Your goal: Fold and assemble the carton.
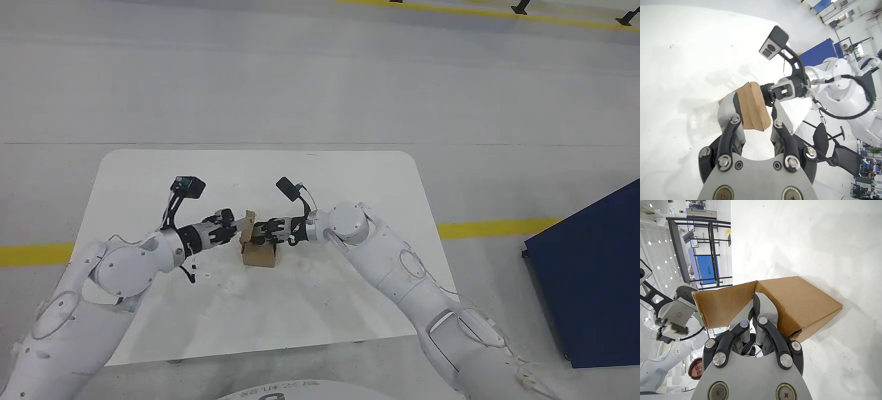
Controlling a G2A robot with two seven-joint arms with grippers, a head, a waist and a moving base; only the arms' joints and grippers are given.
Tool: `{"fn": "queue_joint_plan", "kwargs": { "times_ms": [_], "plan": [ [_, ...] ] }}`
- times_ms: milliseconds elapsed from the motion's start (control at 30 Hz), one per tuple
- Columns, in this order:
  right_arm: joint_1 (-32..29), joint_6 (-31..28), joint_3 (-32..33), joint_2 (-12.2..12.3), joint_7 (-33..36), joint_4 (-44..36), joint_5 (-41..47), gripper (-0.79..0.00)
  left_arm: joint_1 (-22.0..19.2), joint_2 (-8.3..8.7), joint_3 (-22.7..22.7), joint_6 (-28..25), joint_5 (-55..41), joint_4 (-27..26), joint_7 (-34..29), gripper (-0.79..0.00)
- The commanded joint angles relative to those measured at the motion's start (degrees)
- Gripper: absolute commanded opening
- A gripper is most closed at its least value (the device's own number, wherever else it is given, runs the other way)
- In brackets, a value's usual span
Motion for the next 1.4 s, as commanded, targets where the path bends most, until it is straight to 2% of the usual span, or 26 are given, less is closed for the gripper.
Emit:
{"fn": "queue_joint_plan", "kwargs": {
  "times_ms": [0, 167, 300, 500, 767, 933, 1100, 1367],
  "plan": [
    [0.00, 0.00, 0.00, 0.00, 0.00, 0.00, 0.00, -0.785, 1.50, 0.28, -1.81, -2.51, -1.44, -0.42, 1.90, 0.000],
    [0.00, 0.00, 0.00, 0.00, 0.00, 0.00, 0.00, -0.785, 5.06, 0.85, -5.51, -8.10, -4.67, 1.25, 5.90, 0.000],
    [0.00, 0.00, 0.00, 0.00, 0.00, 0.00, 0.00, -0.785, 5.53, 0.72, -4.93, -10.95, -6.03, 6.80, 8.16, 0.000],
    [-0.27, -0.07, 0.02, 0.00, -0.58, -0.16, -0.04, -0.785, 0.40, -0.57, 0.54, -10.95, -6.92, 17.96, 8.82, 0.000],
    [-1.96, -0.28, 1.13, 0.39, -1.85, -1.96, -0.21, -0.785, -6.31, -2.89, 8.07, -9.61, -5.63, 26.67, 11.01, 0.000],
    [-4.77, -4.96, 4.63, 1.42, -1.79, -3.23, 1.67, -0.785, -8.68, -3.98, 10.66, -9.88, -5.95, 29.48, 12.43, 0.000],
    [-10.75, -12.43, 11.63, 3.70, 2.13, -6.03, 4.69, -0.785, -9.35, -4.23, 10.95, -10.48, -6.11, 30.75, 12.77, 0.000],
    [-18.48, -15.95, 20.29, 6.00, 2.75, -10.47, 8.60, -0.785, -8.80, -4.22, 10.85, -9.81, -4.81, 29.26, 13.43, 0.000]
  ]
}}
